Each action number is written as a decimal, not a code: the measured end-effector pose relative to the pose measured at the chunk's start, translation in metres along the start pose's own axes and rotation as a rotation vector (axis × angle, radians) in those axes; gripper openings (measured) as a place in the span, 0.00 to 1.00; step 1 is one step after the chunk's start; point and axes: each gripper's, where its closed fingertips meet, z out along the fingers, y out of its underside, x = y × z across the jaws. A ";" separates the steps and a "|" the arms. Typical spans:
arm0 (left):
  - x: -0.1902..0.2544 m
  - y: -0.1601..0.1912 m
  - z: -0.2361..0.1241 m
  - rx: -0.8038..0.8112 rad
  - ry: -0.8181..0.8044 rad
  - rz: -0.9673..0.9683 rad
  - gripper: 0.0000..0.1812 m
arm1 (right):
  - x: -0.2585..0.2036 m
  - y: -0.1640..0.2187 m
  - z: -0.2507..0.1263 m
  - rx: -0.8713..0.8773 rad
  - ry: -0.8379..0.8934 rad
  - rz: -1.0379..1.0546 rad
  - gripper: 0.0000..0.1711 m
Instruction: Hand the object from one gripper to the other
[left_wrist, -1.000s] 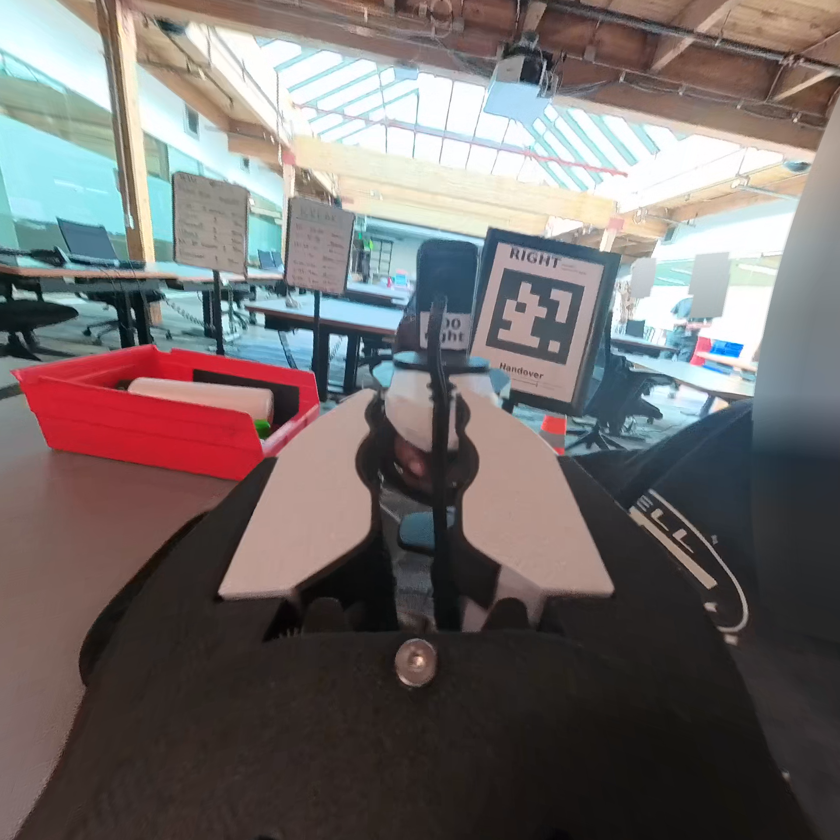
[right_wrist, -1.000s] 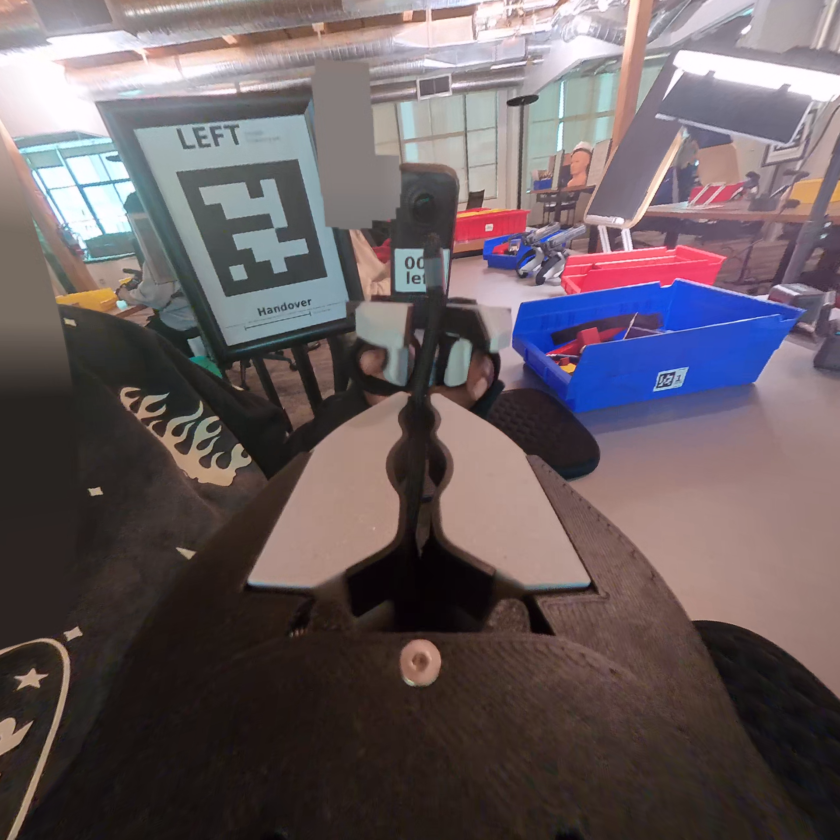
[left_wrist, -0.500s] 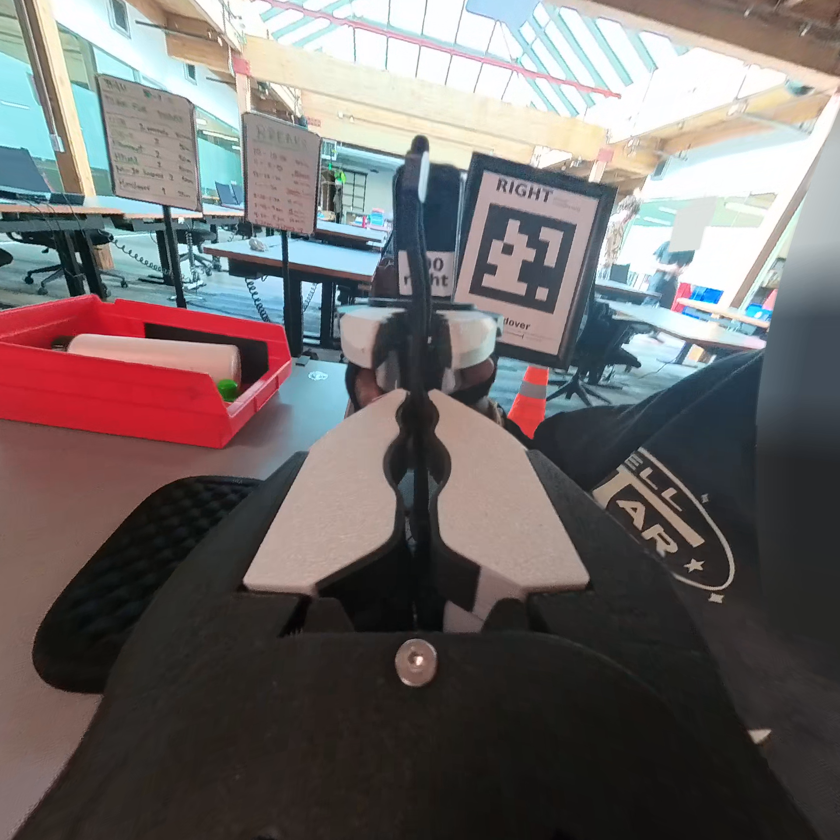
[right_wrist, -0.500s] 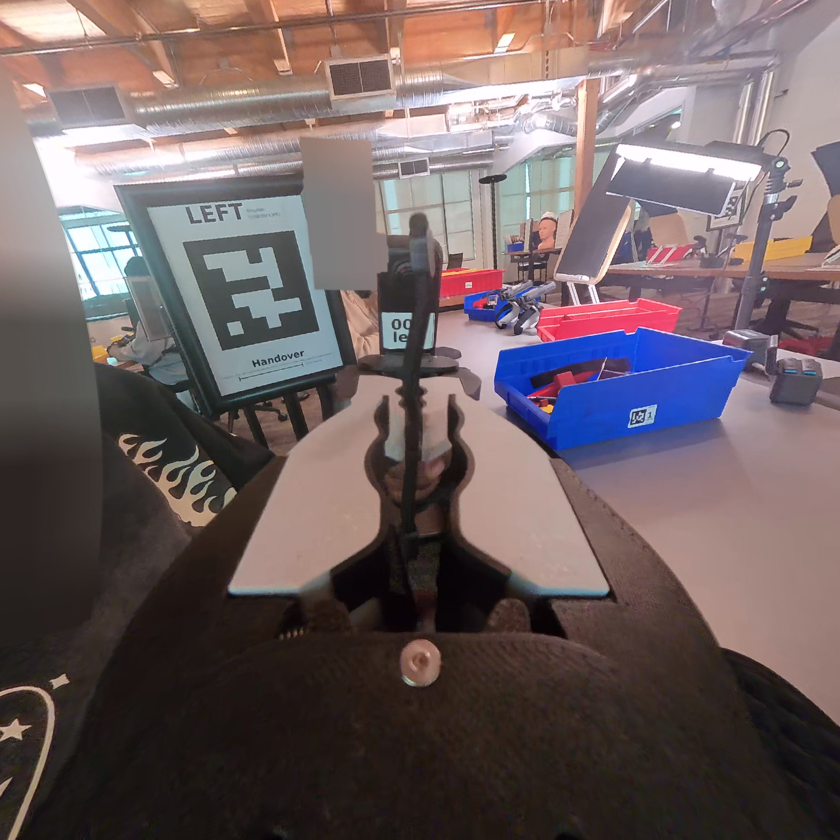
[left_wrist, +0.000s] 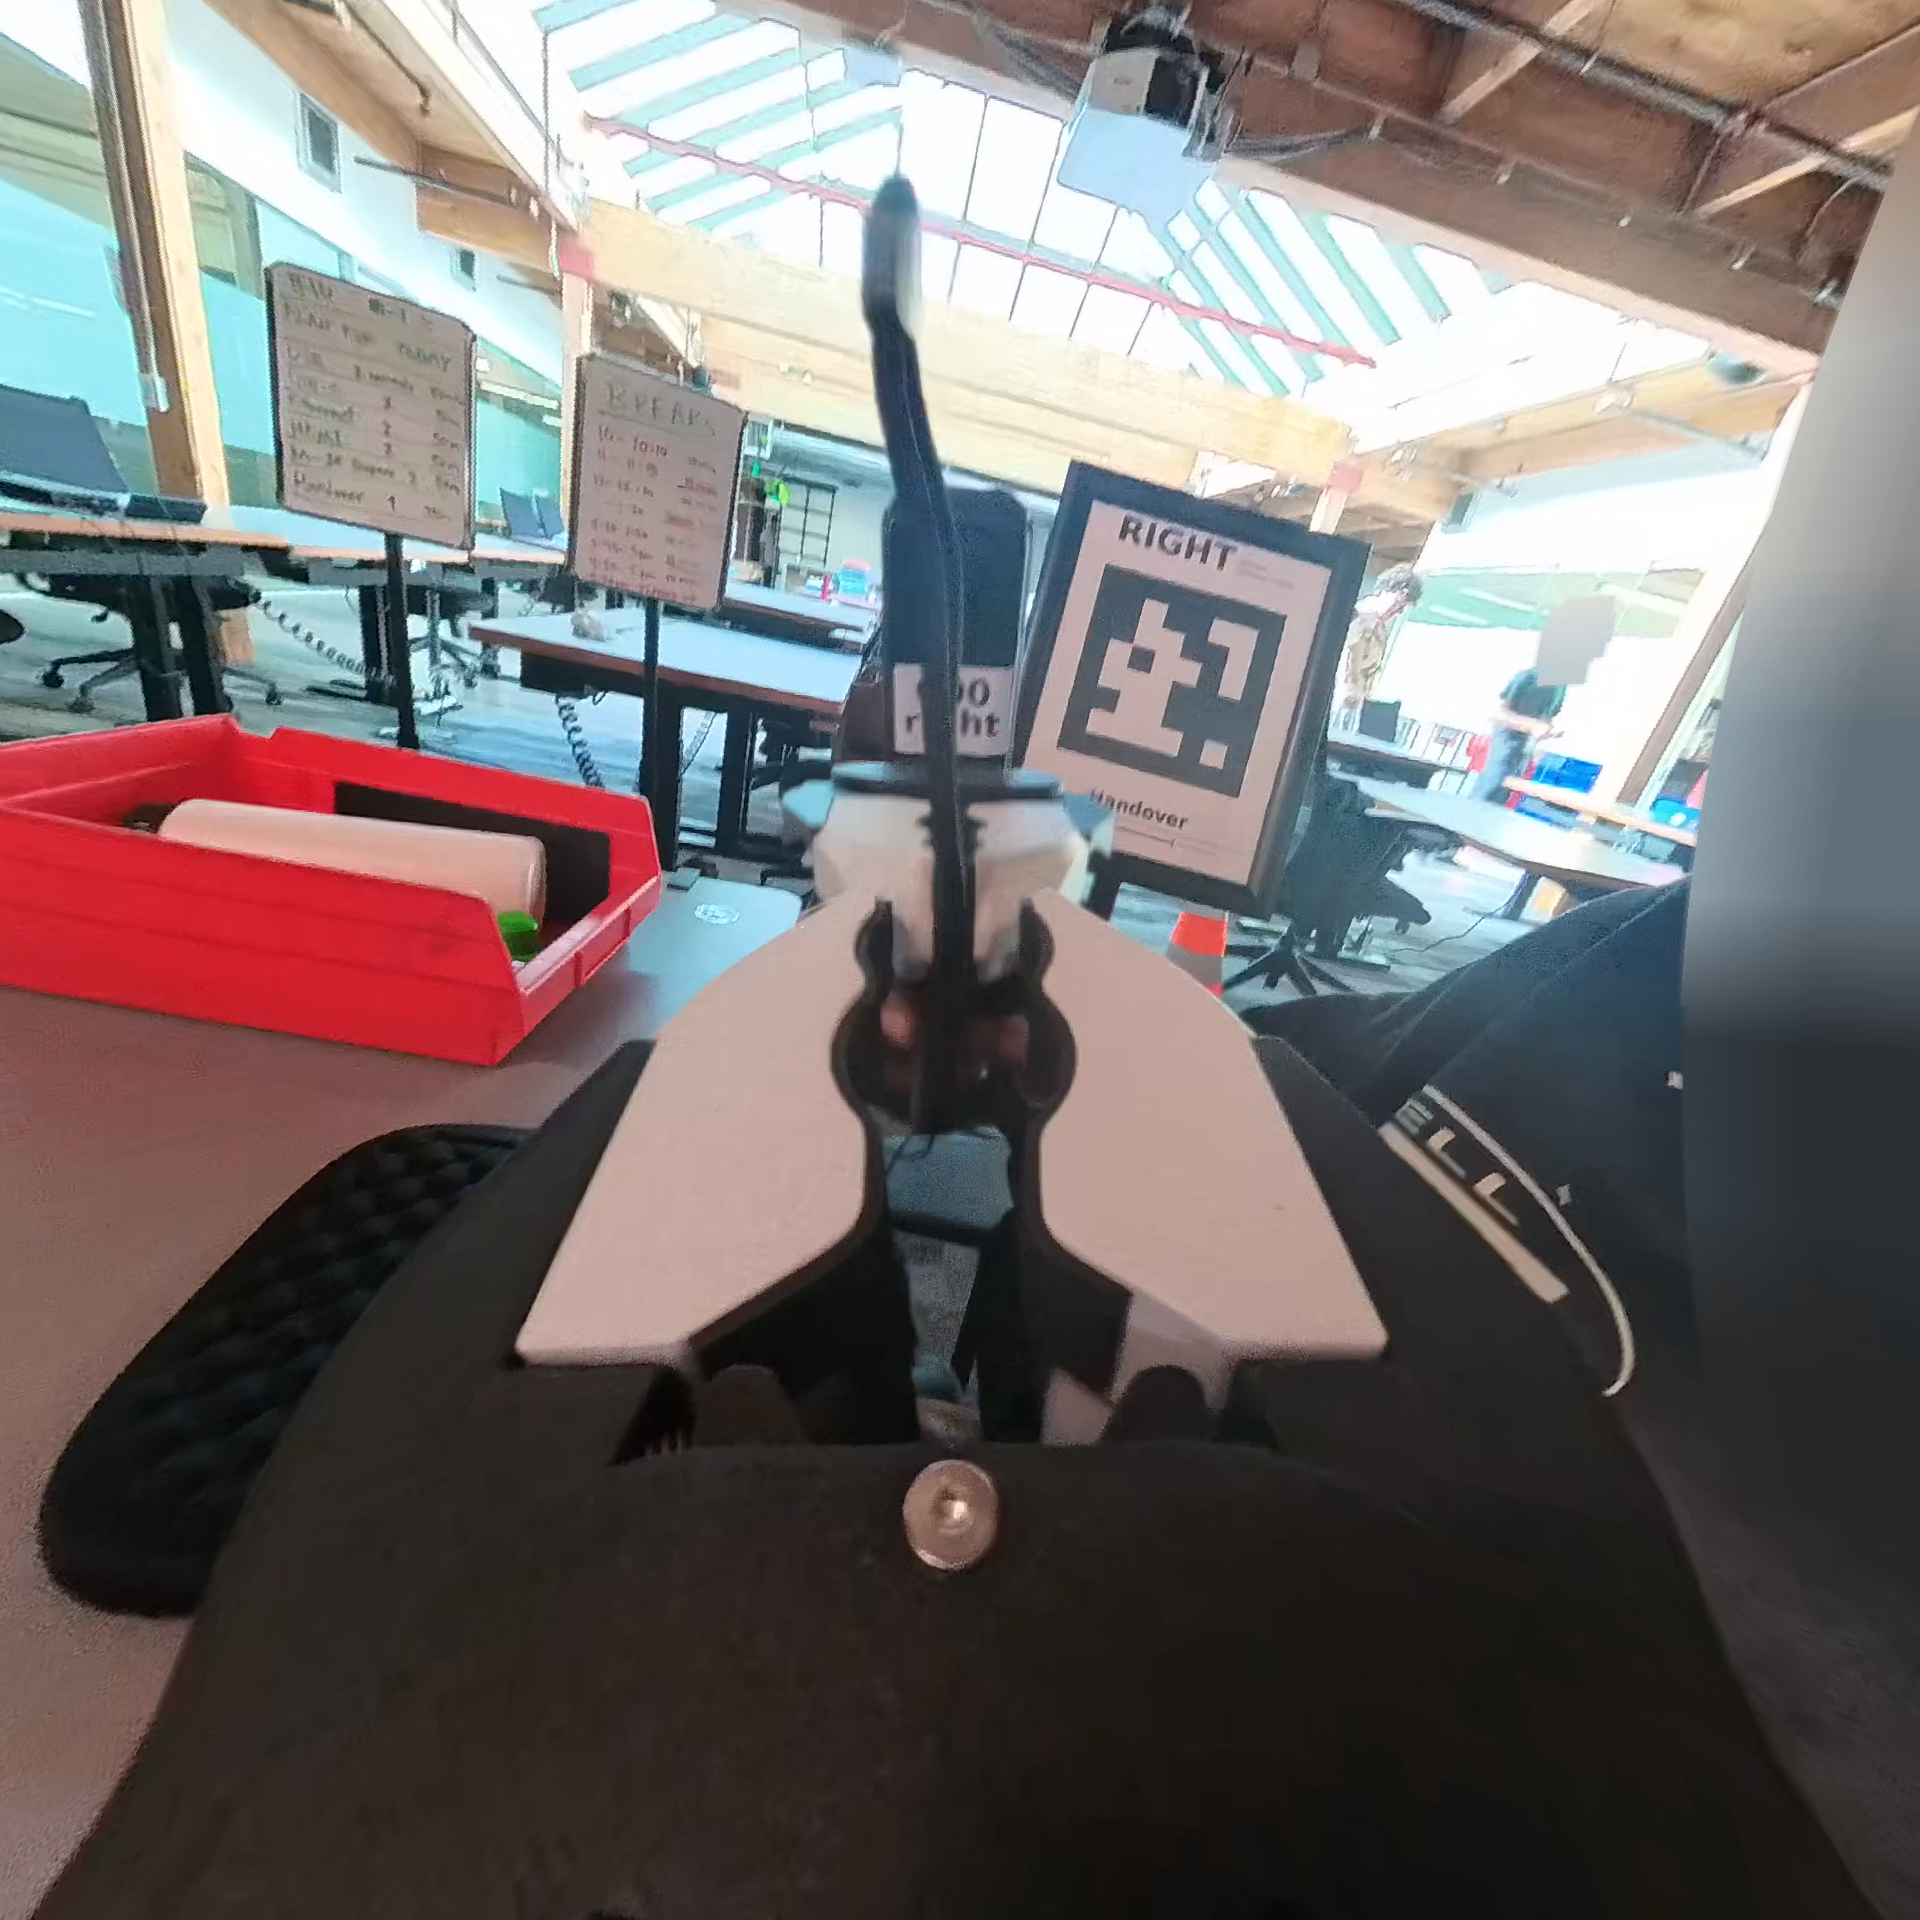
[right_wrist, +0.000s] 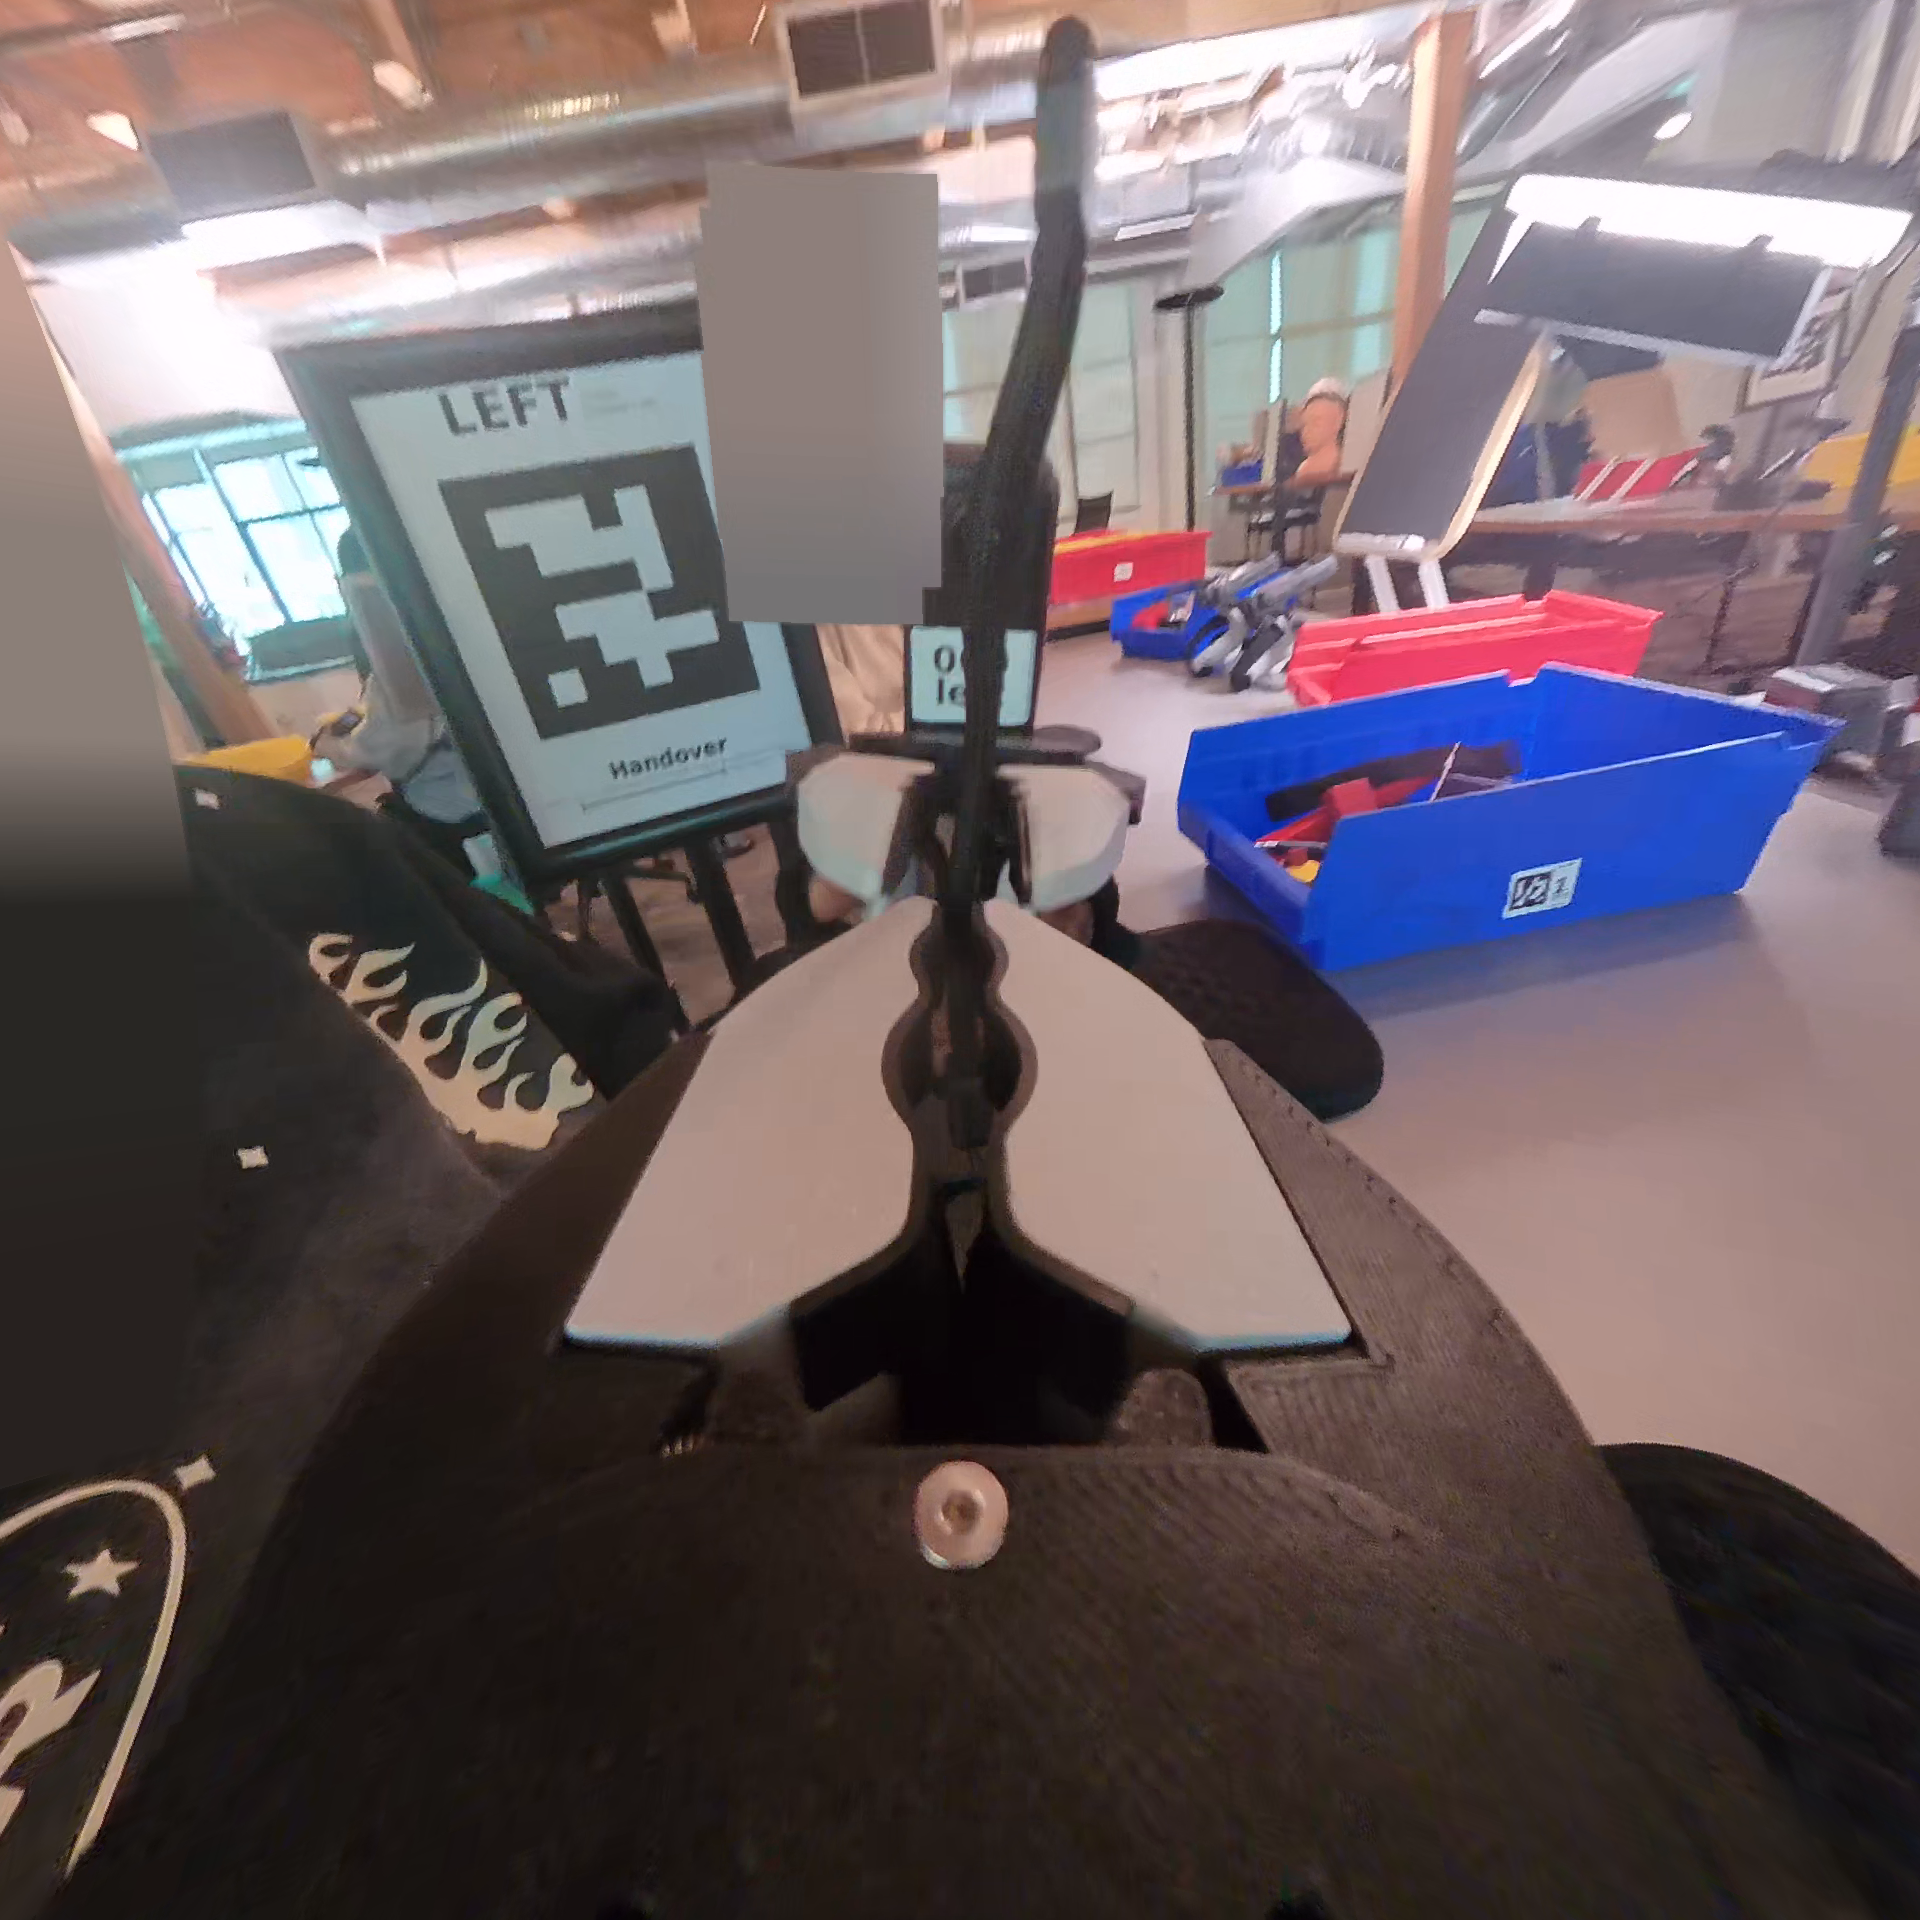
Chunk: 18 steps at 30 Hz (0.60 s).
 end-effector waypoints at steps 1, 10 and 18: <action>-0.002 0.004 0.000 -0.026 -0.011 0.005 0.13 | 0.002 -0.004 -0.003 0.023 0.013 0.001 0.02; -0.003 0.018 0.009 -0.089 -0.029 0.026 0.02 | 0.003 -0.011 -0.006 0.054 0.041 -0.006 0.02; 0.000 -0.007 0.000 0.063 0.006 -0.039 0.02 | 0.003 -0.002 -0.003 0.014 0.008 0.025 0.14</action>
